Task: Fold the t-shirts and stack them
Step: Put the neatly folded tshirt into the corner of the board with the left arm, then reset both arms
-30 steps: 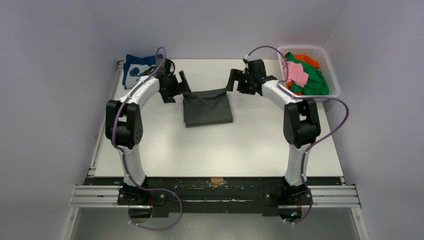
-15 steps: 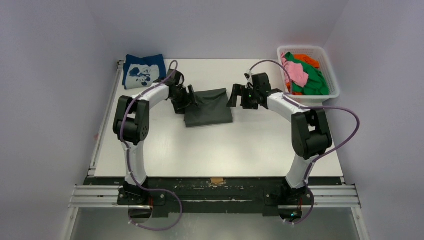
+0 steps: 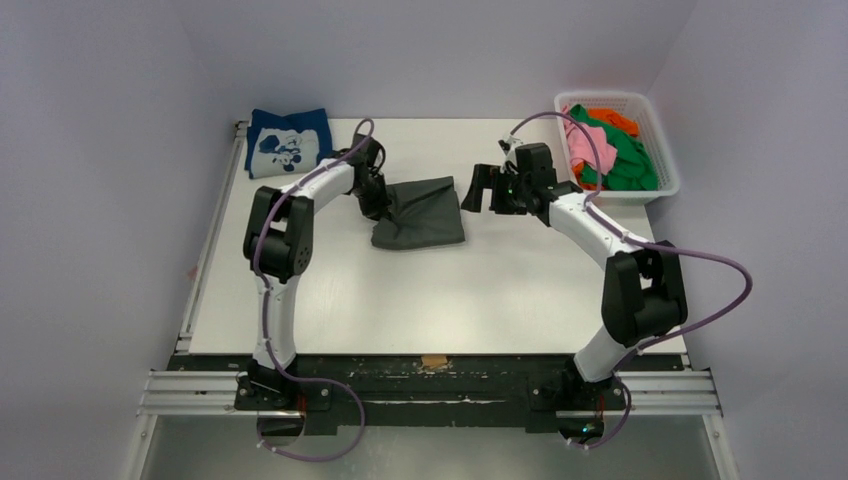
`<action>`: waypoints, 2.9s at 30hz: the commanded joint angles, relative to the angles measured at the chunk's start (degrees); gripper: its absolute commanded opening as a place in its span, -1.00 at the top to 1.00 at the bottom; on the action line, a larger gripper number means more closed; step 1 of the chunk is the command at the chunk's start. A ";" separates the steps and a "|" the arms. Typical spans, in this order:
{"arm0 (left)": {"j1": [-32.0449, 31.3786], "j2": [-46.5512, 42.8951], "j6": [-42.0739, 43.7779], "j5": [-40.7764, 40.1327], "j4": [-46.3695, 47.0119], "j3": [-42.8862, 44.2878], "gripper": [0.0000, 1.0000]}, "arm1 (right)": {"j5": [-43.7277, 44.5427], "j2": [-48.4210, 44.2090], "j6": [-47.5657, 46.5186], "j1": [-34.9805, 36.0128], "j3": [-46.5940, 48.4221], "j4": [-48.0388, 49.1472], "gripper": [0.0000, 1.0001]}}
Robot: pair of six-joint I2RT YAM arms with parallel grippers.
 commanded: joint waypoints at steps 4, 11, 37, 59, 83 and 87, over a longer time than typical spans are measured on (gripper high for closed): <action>-2.14 3.07 7.75 -20.40 -13.91 14.76 1.00 | 7.47 -4.91 -3.62 0.10 -1.25 0.68 -0.98; -1.77 8.79 15.25 -35.29 -18.85 30.11 1.00 | 14.89 -7.93 -3.11 0.10 -3.33 3.81 -0.98; 12.72 11.18 30.28 -37.18 3.31 50.01 1.00 | 21.16 -9.70 -4.11 0.10 -4.82 4.05 -0.98; 23.23 16.80 37.62 -28.52 6.61 51.01 1.00 | 21.29 -7.98 -3.88 0.10 -2.85 1.08 -0.97; 27.91 -1.10 23.33 -19.75 9.96 36.82 -1.00 | 26.65 -10.56 -1.29 0.01 -3.13 1.18 -0.98; 26.97 -12.87 15.18 -7.89 16.21 22.25 -1.00 | 28.85 -12.29 1.66 -0.76 -5.14 2.50 -0.98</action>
